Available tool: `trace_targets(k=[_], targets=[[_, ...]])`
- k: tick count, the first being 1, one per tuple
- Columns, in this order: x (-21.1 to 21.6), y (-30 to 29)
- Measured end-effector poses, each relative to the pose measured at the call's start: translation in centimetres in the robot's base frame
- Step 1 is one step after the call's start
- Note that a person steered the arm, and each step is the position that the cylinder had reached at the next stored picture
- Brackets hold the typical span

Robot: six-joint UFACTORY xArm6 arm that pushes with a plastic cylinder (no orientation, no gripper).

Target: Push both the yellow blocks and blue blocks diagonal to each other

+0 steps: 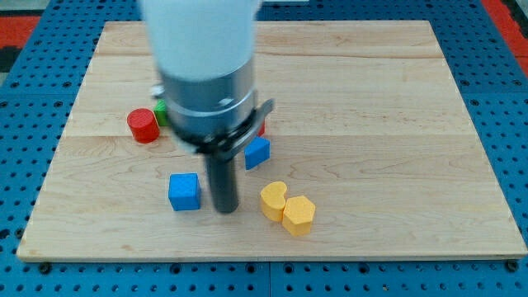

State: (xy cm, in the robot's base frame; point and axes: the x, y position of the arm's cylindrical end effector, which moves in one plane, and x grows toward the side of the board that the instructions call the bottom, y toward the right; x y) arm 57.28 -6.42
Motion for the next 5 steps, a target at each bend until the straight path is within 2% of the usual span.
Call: trace_targets(k=[1, 2, 3, 4, 5], targets=[[3.9, -4.9], [1.6, -9.1], [-2.3, -8.2], [-3.3, -2.5], [-2.3, 0.1]])
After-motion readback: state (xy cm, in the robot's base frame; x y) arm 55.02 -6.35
